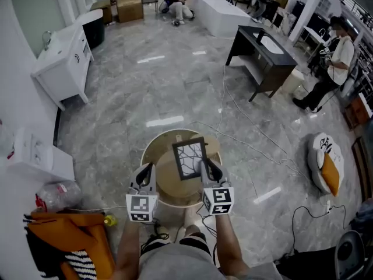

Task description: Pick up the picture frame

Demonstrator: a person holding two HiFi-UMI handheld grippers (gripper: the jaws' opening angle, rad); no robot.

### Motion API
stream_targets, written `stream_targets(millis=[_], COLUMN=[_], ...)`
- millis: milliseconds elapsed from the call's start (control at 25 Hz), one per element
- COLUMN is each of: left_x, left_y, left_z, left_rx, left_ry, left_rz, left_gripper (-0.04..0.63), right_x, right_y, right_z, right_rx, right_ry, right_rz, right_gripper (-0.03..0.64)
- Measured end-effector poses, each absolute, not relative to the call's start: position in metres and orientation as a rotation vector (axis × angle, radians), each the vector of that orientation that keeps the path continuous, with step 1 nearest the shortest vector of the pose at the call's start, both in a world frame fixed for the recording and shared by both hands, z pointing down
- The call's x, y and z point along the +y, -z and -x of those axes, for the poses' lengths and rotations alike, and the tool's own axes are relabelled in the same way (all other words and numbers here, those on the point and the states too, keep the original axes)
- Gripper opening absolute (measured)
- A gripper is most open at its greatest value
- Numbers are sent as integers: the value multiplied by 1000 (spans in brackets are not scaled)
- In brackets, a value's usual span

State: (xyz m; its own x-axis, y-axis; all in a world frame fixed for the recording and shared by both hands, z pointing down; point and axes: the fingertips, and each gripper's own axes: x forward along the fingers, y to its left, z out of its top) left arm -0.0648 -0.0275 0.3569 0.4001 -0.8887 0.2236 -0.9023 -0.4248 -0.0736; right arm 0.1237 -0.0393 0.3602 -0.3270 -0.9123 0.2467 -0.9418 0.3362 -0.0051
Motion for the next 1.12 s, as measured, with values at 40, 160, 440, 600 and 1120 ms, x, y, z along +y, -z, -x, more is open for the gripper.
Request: stream_targets(millis=[40,160,440,600,1120], left_x=[-18,6,49,72,101], left_y=[-355,-351,-343,-341,-331], left_z=[65,68,74,79,65], left_rx=[-1647,-1628,-1611,-1588,-1552], left_ry=[-354,-350,-332,-339,-299], left_rz=[-2588,-2608,-2643,-2664,-2705], left_gripper=[17,17,17,17,17], right_x=[-28,1,59,87,129], right_y=[-357,-346,-331,-329,-324], right_z=[-125,-129,-138,-136,-151], right_rx=[-2396,-2389,-2359,-2338,-2303], right_ry=[-209,-180,-148,-138,-130], right_rz=[-1707,-1758,-1841,-1882,-1942], right_gripper=[64,64,64,64,64])
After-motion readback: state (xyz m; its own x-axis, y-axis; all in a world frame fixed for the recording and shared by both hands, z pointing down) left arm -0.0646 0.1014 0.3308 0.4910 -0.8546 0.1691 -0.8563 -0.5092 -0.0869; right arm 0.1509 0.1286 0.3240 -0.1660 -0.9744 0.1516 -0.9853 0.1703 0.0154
